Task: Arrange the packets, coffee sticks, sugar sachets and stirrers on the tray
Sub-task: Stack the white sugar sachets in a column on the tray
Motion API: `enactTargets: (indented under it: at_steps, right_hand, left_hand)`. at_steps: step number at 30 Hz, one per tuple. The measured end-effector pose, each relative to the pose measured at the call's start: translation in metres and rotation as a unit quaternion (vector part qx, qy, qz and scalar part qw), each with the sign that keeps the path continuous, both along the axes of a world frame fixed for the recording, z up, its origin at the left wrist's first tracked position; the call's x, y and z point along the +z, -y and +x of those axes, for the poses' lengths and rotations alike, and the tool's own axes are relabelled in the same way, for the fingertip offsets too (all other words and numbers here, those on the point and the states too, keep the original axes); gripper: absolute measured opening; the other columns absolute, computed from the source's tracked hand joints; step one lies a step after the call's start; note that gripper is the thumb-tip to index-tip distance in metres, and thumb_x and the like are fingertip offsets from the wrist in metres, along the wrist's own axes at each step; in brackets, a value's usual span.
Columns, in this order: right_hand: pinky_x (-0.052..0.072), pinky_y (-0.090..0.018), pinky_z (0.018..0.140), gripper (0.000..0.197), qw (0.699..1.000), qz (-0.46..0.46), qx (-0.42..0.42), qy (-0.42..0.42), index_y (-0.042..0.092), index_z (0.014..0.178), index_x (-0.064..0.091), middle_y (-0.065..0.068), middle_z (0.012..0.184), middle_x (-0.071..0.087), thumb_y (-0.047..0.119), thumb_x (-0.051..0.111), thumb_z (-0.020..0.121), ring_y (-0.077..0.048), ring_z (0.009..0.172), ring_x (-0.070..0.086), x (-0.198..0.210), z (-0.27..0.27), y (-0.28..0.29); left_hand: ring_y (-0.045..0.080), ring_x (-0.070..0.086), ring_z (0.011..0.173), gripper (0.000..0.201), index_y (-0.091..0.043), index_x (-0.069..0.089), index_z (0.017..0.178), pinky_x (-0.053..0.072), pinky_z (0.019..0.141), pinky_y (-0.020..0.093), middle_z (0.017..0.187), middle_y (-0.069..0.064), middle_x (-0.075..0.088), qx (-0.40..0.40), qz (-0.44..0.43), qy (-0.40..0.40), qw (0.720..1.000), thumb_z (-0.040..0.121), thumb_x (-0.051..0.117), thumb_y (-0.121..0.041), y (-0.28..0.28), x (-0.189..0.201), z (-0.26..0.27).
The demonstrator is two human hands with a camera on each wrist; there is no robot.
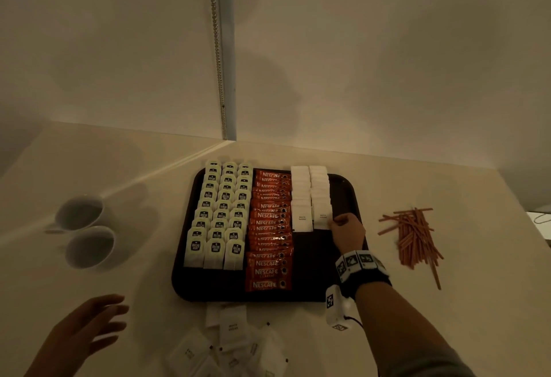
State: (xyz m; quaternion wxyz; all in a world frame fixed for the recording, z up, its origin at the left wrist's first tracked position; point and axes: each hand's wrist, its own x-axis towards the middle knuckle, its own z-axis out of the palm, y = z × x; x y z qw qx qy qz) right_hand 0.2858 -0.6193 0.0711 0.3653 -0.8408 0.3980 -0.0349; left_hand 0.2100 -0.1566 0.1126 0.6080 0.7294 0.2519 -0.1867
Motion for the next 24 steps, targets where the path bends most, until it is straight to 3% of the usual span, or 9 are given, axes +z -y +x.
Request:
enactTargets:
  at_steps: [4,7,10,13,17,20,22,24]
  right_hand:
    - [0.041,-0.032,0.085,0.034,0.999,0.044,-0.013,0.024,0.001,0.112,0.054,-0.016,0.111,0.059,0.022,0.064,0.087,-0.03,0.107,0.054,0.009,0.0,-0.004]
    - [0.043,-0.024,0.073,0.036,0.993,0.072,0.044,0.081,0.007,0.113,0.051,-0.005,0.101,0.056,0.029,0.063,0.088,-0.022,0.096,0.057,0.031,-0.012,-0.023]
    - [0.042,-0.015,0.067,0.02,0.966,0.114,0.225,0.049,0.014,0.104,0.055,0.005,0.097,0.058,0.024,0.062,0.088,-0.006,0.087,0.056,0.061,-0.038,-0.058]
    - [0.047,-0.02,0.085,0.021,0.893,0.139,0.422,-0.079,0.015,0.106,0.06,0.005,0.108,0.06,0.023,0.064,0.087,-0.008,0.099,0.057,0.075,-0.072,-0.094]
    - [0.037,-0.024,0.099,0.064,0.792,-0.034,0.582,-0.182,0.025,0.133,0.044,0.005,0.135,0.042,0.048,0.068,0.078,-0.011,0.119,0.041,0.066,-0.117,-0.142]
    - [0.03,-0.04,0.11,0.103,0.717,-0.121,0.655,-0.204,0.029,0.146,0.018,0.002,0.151,0.019,0.06,0.073,0.065,-0.021,0.137,0.02,0.053,-0.142,-0.165]
    - [0.028,-0.051,0.109,0.118,0.715,-0.157,0.636,-0.246,0.028,0.148,0.005,-0.002,0.155,0.007,0.06,0.077,0.059,-0.027,0.14,0.012,0.047,-0.153,-0.169]
    - [0.036,-0.052,0.103,0.123,0.76,-0.17,0.57,-0.264,0.025,0.146,0.005,-0.004,0.151,0.011,0.06,0.08,0.055,-0.027,0.135,0.02,0.04,-0.16,-0.17]
  left_hand:
    - [0.035,0.059,0.081,0.019,-0.009,0.063,0.096,0.046,0.072,0.035,0.099,0.019,0.065,0.01,0.003,0.017,1.0,0.097,0.045,-0.003,-0.006,0.009,-0.011]
    - [0.032,0.06,0.08,0.018,-0.007,0.062,0.1,0.048,0.07,0.032,0.097,0.015,0.066,0.015,0.004,0.04,0.999,0.097,0.045,-0.004,-0.011,0.016,-0.024]
    - [0.035,0.06,0.086,0.018,-0.004,0.062,0.105,0.048,0.075,0.039,0.098,0.015,0.066,0.024,-0.002,0.049,0.999,0.097,0.045,-0.006,-0.02,0.018,-0.043]
    - [0.036,0.06,0.09,0.017,-0.009,0.063,0.1,0.045,0.084,0.044,0.1,0.014,0.066,0.03,-0.01,0.033,0.999,0.098,0.046,-0.008,-0.032,0.01,-0.063]
    - [0.035,0.06,0.089,0.018,-0.013,0.063,0.098,0.045,0.082,0.042,0.104,0.017,0.066,0.042,-0.016,-0.002,0.999,0.098,0.045,-0.008,-0.051,-0.012,-0.086]
    - [0.034,0.06,0.089,0.019,-0.013,0.062,0.099,0.046,0.079,0.04,0.103,0.015,0.066,0.045,-0.022,-0.016,0.999,0.098,0.045,-0.007,-0.062,-0.022,-0.099]
    - [0.034,0.061,0.089,0.019,-0.014,0.062,0.099,0.047,0.077,0.039,0.103,0.013,0.066,0.047,-0.022,-0.014,0.999,0.098,0.045,-0.008,-0.067,-0.024,-0.104]
    - [0.034,0.061,0.091,0.018,-0.014,0.062,0.099,0.048,0.077,0.039,0.103,0.012,0.066,0.053,-0.023,-0.014,0.998,0.098,0.045,-0.009,-0.073,-0.026,-0.108]
